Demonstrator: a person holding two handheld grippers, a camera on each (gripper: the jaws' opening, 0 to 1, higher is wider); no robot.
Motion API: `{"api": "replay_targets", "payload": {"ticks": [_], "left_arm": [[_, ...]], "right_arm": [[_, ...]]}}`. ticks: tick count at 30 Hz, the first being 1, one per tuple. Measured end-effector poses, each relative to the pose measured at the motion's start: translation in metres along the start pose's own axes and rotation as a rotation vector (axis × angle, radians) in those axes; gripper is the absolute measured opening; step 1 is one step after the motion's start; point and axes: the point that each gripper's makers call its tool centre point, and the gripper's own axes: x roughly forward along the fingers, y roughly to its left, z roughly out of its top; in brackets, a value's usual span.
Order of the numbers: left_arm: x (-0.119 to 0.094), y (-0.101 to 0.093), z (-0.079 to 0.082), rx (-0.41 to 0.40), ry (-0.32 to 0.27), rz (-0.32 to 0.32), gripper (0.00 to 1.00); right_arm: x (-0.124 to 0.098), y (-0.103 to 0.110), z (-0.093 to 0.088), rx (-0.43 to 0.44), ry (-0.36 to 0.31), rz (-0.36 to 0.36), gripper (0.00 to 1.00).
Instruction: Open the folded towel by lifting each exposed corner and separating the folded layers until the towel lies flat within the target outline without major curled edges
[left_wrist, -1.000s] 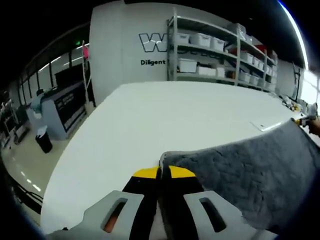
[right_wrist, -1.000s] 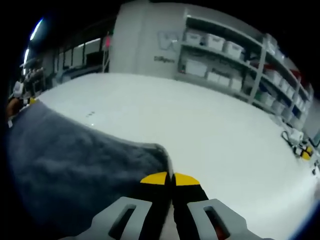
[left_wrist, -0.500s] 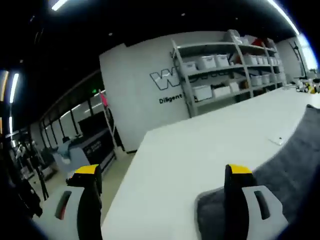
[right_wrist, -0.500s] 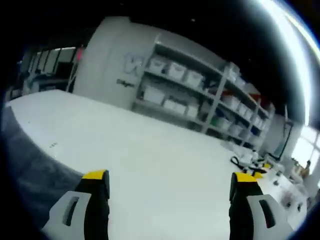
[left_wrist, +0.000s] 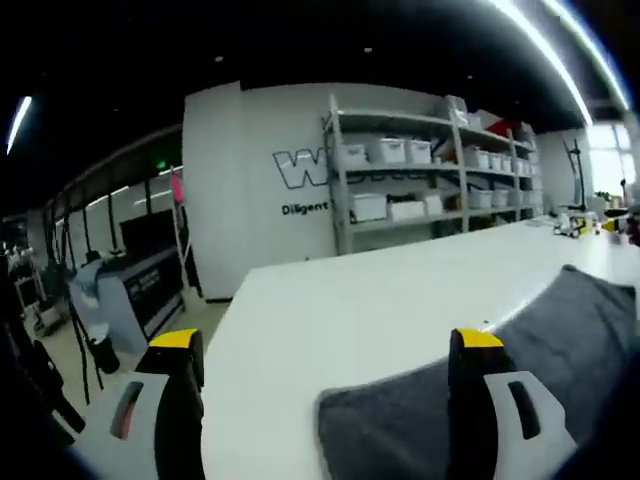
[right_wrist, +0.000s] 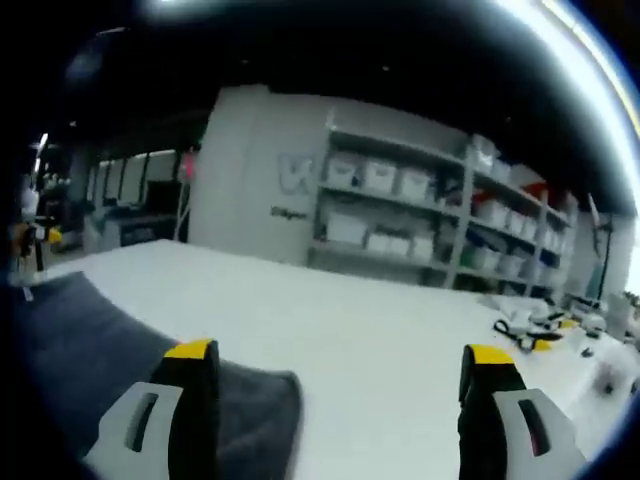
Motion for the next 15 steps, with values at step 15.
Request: {"api": "replay_targets", "payload": {"ticks": [15], "left_arm": [[-0.105,-0.051,0.014,0.047,-0.038,-0.079,1.00]], "right_arm": [[-0.093,0.052,0.002,-0.005,-0.021,0.077,1.00]]}}
